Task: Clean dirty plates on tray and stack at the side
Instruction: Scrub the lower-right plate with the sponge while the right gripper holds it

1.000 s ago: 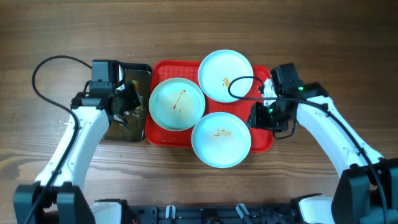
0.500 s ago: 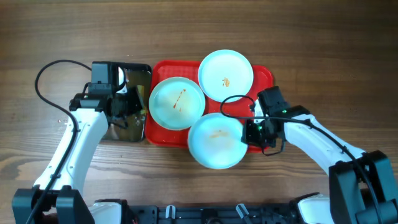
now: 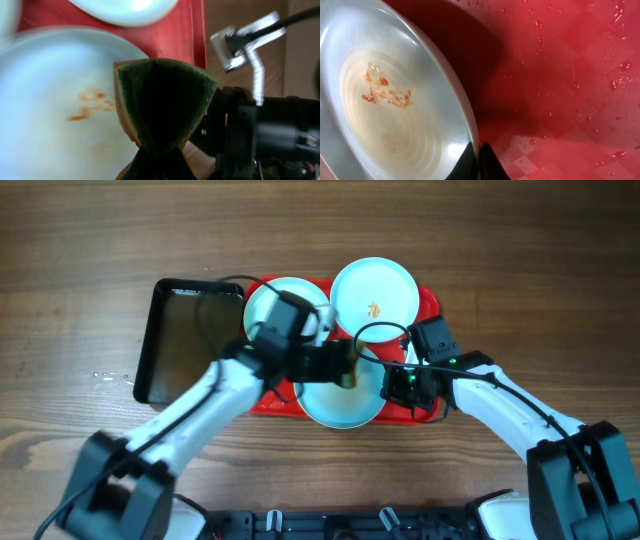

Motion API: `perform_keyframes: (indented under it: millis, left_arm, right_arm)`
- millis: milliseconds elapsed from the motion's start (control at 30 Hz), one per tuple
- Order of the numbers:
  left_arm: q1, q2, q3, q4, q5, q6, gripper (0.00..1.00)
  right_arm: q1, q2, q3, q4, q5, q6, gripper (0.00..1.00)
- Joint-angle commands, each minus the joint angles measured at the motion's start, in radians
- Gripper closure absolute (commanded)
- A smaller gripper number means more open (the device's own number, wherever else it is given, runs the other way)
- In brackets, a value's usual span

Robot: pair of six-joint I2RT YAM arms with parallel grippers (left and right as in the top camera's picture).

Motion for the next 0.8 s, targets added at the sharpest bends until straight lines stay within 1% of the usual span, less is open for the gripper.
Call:
perform_keyframes:
  millis: [0,67,100,233,267,367,433,533,567,667,767]
  left_arm:
    - [-0.066,0.100,0.010,0.086,-0.026,-0.195,0.96]
    - [-0.076,0.155,0.010,0.130,-0.040,-0.267,0.96]
    - [-0.076,0.175,0.010,0.146,-0.040,-0.282,0.96]
    - [-0.076,0.249,0.010,0.179,-0.041,-0.297,0.96]
    - [-0.076,0.277,0.010,0.176,-0.063,-0.297,0.96]
    - [-0.067,0.296,0.010,0.136,-0.142,-0.285,0.96]
    - [-0.037,0.289,0.010,0.046,-0.172,-0.283,0.96]
    - [0.028,0.259,0.010,-0.040,-0.179,-0.184,0.96]
    - [0.051,0.229,0.010,-0.058,-0.179,-0.131,0.96]
    - [0.077,0.150,0.010,-0.114,-0.217,-0.101,0.96]
    - [0.080,0.043,0.010,-0.159,-0.185,-0.049,0.96]
  right_arm:
    - [0.005,0.009,-0.003,0.000,-0.005,0.014,0.96]
    - [0.005,0.009,-0.003,-0.002,-0.005,0.014,0.96]
    - [0.005,0.009,-0.003,-0.002,-0.005,0.014,0.96]
    - [0.005,0.009,-0.003,-0.003,-0.005,0.014,0.96]
    - [0.005,0.009,-0.003,-0.003,-0.005,0.014,0.96]
    - [0.005,0.009,-0.003,-0.003,-0.005,0.014,0.96]
    - [0.005,0.009,-0.003,-0.007,-0.005,0.013,0.96]
    - [0.005,0.009,-0.003,-0.010,-0.004,0.012,0.96]
    - [0.005,0.009,-0.003,-0.010,-0.004,0.011,0.96]
    - [0.005,0.009,-0.003,-0.010,-0.004,0.011,0.96]
    - [0.005,0.009,-0.003,-0.010,-0.004,0.011,0.96]
